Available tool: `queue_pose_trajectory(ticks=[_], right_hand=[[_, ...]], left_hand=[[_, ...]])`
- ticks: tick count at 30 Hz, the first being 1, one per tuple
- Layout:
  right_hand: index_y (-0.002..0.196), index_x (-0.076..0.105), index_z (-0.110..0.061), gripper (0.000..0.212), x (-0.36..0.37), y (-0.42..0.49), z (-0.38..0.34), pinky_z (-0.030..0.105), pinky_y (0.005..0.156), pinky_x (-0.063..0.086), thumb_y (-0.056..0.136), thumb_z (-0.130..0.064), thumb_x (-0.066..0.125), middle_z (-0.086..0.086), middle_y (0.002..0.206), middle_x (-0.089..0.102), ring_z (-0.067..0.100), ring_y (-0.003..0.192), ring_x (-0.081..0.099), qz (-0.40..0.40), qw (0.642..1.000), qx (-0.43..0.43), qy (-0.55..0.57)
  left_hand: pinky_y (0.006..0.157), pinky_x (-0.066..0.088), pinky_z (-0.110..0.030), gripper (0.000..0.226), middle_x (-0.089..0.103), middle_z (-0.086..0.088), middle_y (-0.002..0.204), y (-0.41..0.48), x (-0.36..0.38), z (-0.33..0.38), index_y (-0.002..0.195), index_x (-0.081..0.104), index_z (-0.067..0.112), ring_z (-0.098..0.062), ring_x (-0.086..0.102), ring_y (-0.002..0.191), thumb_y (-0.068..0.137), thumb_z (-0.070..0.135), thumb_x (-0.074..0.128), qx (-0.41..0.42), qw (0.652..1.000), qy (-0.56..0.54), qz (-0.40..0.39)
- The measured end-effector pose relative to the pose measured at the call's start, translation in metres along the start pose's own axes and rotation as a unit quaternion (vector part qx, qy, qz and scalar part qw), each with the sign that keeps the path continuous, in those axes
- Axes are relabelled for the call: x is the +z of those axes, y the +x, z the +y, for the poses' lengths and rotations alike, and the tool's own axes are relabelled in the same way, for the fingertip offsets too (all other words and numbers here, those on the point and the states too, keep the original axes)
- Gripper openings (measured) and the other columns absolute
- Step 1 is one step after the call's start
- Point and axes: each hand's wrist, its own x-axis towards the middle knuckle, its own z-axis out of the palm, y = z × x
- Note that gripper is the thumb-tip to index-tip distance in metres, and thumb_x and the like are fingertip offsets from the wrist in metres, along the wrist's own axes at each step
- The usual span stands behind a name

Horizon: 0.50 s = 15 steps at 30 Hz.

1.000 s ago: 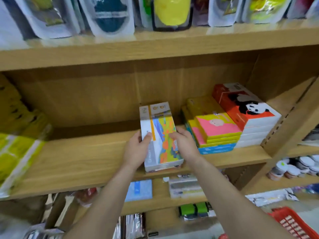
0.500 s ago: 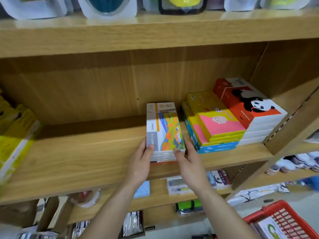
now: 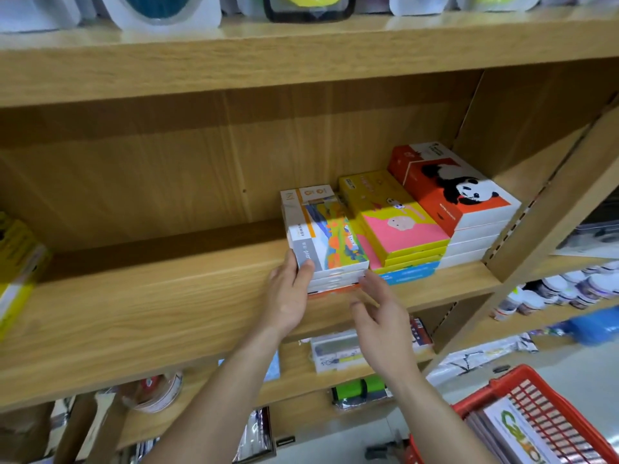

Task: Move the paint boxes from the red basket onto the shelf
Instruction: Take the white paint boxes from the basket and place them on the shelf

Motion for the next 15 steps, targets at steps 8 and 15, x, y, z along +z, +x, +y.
queue_pose_trajectory(ticks=[8, 15], right_hand=[[0.143, 0.060, -0.014, 0.045, -0.028, 0.006, 0.014, 0.037, 0.101, 0.052, 0.099, -0.022, 0.064, 0.000, 0.130, 0.070, 0.016, 0.125, 0.063, -0.037, 0.997, -0.014, -0.059], [0.132, 0.067, -0.015, 0.040, -0.132, -0.035, 0.115, 0.038, 0.085, 0.054, 0.096, -0.033, 0.067, 0.005, 0.128, 0.067, 0.027, 0.110, 0.066, 0.020, 0.972, 0.034, -0.230]], left_hand=[[0.097, 0.047, -0.038, 0.046, 0.061, 0.015, 0.121, -0.027, -0.022, 0.009, 0.137, 0.053, 0.031, -0.015, 0.058, 0.117, 0.095, 0.048, 0.056, 0.092, 0.988, 0.090, 0.083], [0.085, 0.047, -0.030, 0.032, 0.056, 0.019, 0.111, -0.093, 0.065, 0.016, 0.115, 0.060, 0.032, -0.008, 0.056, 0.102, 0.088, 0.048, 0.056, 0.222, 0.957, 0.175, -0.059]])
